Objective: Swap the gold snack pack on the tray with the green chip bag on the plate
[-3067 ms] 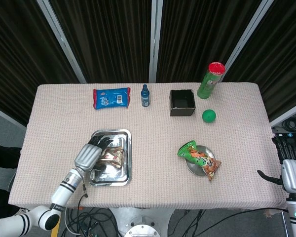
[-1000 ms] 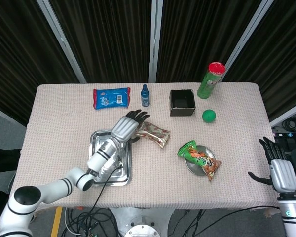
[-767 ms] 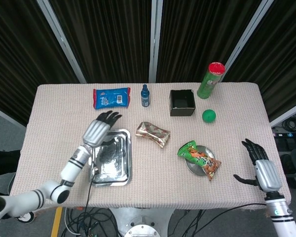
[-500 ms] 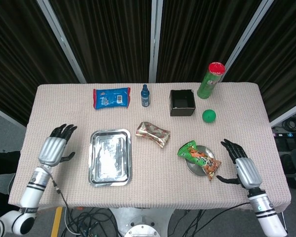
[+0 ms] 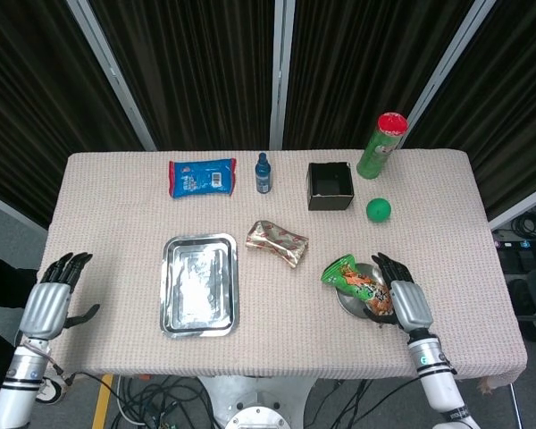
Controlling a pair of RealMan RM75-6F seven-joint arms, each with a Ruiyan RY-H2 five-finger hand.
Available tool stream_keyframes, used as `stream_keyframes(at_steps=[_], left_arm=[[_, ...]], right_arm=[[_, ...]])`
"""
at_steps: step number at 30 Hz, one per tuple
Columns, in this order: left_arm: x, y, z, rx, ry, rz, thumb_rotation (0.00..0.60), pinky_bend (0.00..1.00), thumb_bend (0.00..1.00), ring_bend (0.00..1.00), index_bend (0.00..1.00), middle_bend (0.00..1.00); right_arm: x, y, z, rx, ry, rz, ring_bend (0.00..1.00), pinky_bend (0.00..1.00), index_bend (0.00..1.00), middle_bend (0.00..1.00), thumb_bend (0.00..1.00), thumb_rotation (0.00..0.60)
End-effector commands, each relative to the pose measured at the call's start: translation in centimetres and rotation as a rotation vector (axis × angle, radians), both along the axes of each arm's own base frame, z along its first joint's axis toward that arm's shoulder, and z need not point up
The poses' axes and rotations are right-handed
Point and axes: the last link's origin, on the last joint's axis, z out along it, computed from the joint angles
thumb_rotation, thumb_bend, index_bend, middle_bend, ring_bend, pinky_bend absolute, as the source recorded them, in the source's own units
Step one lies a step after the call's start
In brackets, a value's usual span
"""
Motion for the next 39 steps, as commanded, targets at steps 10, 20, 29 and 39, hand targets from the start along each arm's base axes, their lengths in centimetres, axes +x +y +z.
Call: stream_keyframes(at_steps=[10,20,29,39], left_arm=[[-1.2,-2.7,0.6,0.032,-0.043,0.031,0.600,0.13,0.19,0.04,0.10,0.11],[-1.6,-3.7,1.7,0.066,-0.081,0.047,0.600,0.13,0.19,0.04,0.10,0.12],[-2.5,-4.8,1.7,0.071,-0.092,0.089,0.600,0.13,0.19,0.04,0.10,0.12],[-3.3,-5.1,1.4,0.060,-0.082,0.104,0.600,0.13,0.19,0.04,0.11,0.12]], right_arm=[[0.8,-1.0,-1.6,-0.024,-0.003,-0.032,0.37,0.56,0.41,0.42,0.31,0.600],[5.6,-1.5,1.9,-0.060,-0.045,0.180,0.45,0.66,0.52,0.47,0.37,0.600],[13.0,-3.1,-0.6,0.054,-0.047,0.445,0.45,0.66,0.53,0.47,0.37,0.600],[13.8,-5.0,-5.5,0.167,0.034,0.485,0.30,0.46,0.36,0.33,0.18,0.600]])
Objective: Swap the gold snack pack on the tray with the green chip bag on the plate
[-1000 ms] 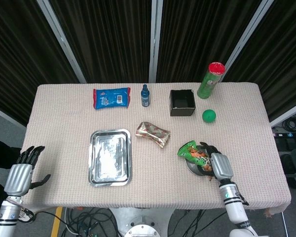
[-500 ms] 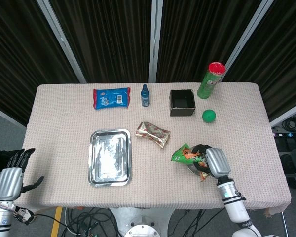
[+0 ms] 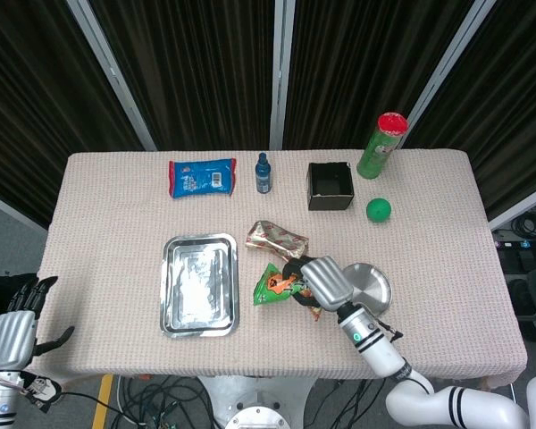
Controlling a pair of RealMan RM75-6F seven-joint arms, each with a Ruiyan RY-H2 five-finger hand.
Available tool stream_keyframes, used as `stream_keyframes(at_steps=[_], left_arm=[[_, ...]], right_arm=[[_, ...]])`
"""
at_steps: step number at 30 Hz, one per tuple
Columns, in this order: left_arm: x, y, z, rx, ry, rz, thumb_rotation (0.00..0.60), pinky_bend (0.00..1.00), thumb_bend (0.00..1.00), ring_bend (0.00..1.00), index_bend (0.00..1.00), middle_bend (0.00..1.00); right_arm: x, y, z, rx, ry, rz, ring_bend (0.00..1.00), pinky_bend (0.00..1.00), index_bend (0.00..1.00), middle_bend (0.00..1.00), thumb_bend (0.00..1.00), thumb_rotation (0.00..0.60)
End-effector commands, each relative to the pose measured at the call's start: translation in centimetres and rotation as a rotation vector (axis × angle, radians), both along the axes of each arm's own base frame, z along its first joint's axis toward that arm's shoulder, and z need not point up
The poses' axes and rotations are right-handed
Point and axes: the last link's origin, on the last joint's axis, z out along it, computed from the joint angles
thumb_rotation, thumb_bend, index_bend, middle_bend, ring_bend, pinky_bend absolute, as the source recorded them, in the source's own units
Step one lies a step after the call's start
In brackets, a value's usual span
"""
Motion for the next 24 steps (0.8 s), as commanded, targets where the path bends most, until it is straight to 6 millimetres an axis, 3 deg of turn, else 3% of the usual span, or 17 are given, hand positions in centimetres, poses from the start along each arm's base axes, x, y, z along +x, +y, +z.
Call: stream_keyframes(at_steps=[1,3,5,12,17,21,24], left_arm=[[-0.1,0.0,-0.1,0.001,0.006,-0.002,0.600,0.13,0.19,0.04,0.11,0.12],[-0.1,-0.1,-0.1,0.002,0.003,-0.008,0.600,0.13,0.19,0.04,0.11,0.12],[0.0,-0.1,0.0,0.005,0.012,-0.015,0.600,0.13,0.19,0.04,0.11,0.12],[0.1,-0.2,0.0,0.007,-0.009,-0.016,0.600,0.13,0.19,0.04,0.11,0.12],[0.3,-0.1,0.1,0.015,-0.016,-0.023,0.600,0.13,0.19,0.04,0.11,0.12],[0.2,-0.1,0.3,0.019,-0.019,-0.020,0.600,0.13,0.19,0.04,0.11,0.12],[0.0,-0.2,0.4,0.020,-0.022,-0.015,0.600,0.13,0.19,0.04,0.11,0.12]], right_arm=[[-0.1,0.1,-1.7,0.116,0.043,0.007,0.18,0.31,0.22,0.23,0.10,0.600],[-0.1,0.1,-1.9,0.214,0.060,0.015,0.02,0.06,0.03,0.05,0.01,0.600],[0.0,0.0,-1.7,0.229,0.059,0.034,0.00,0.00,0.00,0.00,0.00,0.600],[0.7,-0.8,1.8,0.161,-0.082,0.036,0.00,0.00,0.00,0.00,0.00,0.600],[1.7,-2.7,4.0,0.085,-0.140,0.021,0.00,0.00,0.00,0.00,0.00,0.600],[2.6,-4.4,4.5,0.093,-0.162,-0.022,0.00,0.00,0.00,0.00,0.00,0.600],[2.7,-6.2,3.2,0.067,-0.107,-0.069,0.00,0.00,0.00,0.00,0.00,0.600]])
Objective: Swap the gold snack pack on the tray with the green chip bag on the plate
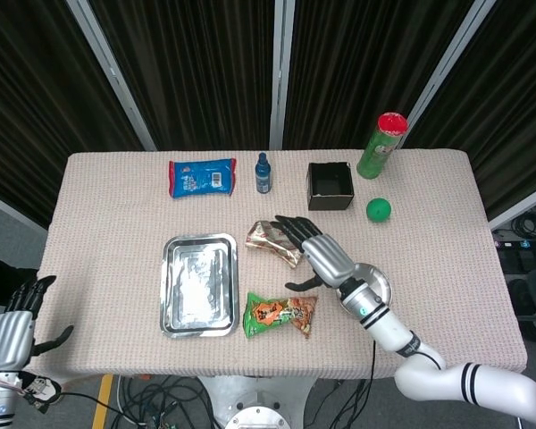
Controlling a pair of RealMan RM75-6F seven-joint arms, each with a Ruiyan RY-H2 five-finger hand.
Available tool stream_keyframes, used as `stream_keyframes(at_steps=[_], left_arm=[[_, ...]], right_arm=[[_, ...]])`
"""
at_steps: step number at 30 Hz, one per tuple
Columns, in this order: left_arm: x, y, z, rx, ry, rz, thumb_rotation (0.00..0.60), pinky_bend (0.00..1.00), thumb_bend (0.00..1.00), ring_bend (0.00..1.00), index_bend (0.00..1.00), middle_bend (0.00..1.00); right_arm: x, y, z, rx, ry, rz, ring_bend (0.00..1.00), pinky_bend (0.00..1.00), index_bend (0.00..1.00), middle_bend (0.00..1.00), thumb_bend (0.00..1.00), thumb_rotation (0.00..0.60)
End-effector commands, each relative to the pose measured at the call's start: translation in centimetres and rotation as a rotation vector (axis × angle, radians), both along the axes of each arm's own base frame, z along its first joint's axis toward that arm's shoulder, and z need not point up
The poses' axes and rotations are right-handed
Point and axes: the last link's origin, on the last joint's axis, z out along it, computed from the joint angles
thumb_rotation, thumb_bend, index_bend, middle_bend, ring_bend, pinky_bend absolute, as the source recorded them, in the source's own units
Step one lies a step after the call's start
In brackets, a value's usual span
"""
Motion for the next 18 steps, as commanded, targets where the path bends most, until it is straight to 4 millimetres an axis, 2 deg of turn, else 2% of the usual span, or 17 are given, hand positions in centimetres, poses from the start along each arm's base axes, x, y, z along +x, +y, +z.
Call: stream_keyframes(at_steps=[1,5,8,15,18], left_arm=[[-0.1,-0.1,0.1,0.002,0.001,0.001,0.600,0.13,0.19,0.04,0.11,0.12],[-0.3,-0.3,0.1,-0.005,0.000,0.007,0.600,0.13,0.19,0.04,0.11,0.12],[-0.4,-0.2,0.2,-0.001,-0.001,0.004,0.600,0.13,0.19,0.04,0.11,0.12],[-0.6,-0.1,0.1,-0.016,-0.026,0.002,0.600,0.13,0.19,0.04,0.12,0.13],[-0.6,-0.2,0.2,-0.013,-0.021,0.000,0.600,0.13,0.19,0.04,0.13,0.13]], right_arm=[[0.6,-2.4,-1.6,-0.019,0.070,-0.052,0.00,0.00,0.00,0.00,0.00,0.600],[1.3,-4.2,-5.1,-0.015,0.153,-0.109,0.00,0.00,0.00,0.00,0.00,0.600],[1.8,-5.2,-6.8,-0.036,0.179,-0.167,0.00,0.00,0.00,0.00,0.00,0.600],[1.9,-5.7,-9.7,-0.037,0.230,-0.280,0.00,0.00,0.00,0.00,0.01,0.600],[1.9,-5.9,-10.4,-0.044,0.251,-0.313,0.00,0.00,0.00,0.01,0.06,0.600]])
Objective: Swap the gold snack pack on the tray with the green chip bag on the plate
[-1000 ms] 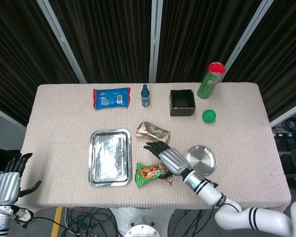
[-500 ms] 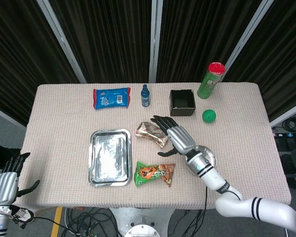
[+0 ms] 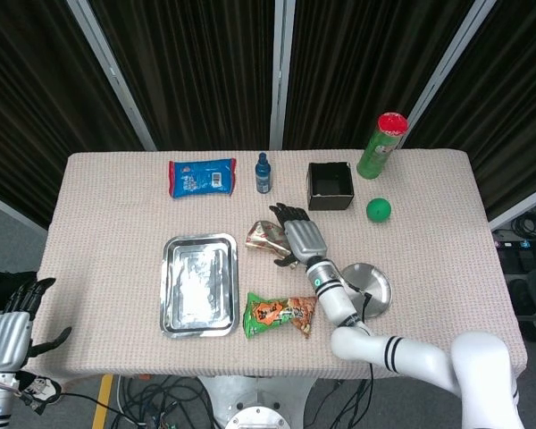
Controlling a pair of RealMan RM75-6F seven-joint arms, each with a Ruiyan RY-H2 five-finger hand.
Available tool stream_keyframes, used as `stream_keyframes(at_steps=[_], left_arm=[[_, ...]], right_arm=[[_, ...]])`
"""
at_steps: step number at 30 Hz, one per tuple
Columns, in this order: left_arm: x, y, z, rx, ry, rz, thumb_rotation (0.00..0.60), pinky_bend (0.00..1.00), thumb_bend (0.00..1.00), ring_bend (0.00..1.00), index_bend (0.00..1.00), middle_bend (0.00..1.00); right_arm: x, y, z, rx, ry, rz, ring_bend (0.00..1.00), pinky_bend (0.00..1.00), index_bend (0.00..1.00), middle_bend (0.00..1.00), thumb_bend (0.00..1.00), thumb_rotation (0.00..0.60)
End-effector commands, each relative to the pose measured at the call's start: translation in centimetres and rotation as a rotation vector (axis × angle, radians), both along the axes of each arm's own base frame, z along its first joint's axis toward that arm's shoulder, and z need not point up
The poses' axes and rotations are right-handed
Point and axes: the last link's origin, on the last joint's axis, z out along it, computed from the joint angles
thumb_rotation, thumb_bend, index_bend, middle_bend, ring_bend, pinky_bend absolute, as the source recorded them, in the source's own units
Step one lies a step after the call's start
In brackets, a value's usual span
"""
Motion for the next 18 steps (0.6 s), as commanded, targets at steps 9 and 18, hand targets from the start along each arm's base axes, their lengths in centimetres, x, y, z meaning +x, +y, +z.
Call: stream_keyframes(at_steps=[9,18], left_arm=[[-0.8,-0.1,0.0,-0.002,-0.004,0.031,0.600,0.13,0.19,0.04,0.13,0.13],[-0.8,0.0,0.0,0.001,-0.005,0.029,0.600,0.13,0.19,0.04,0.13,0.13]], right_arm=[[-0.2,-0.6,-2.7,-0.043,0.091,-0.105,0.19,0.31,0.03,0.22,0.22,0.600],[-0.3,-0.8,-1.6,-0.120,0.069,-0.087,0.52,0.68,0.41,0.55,0.42,0.600]])
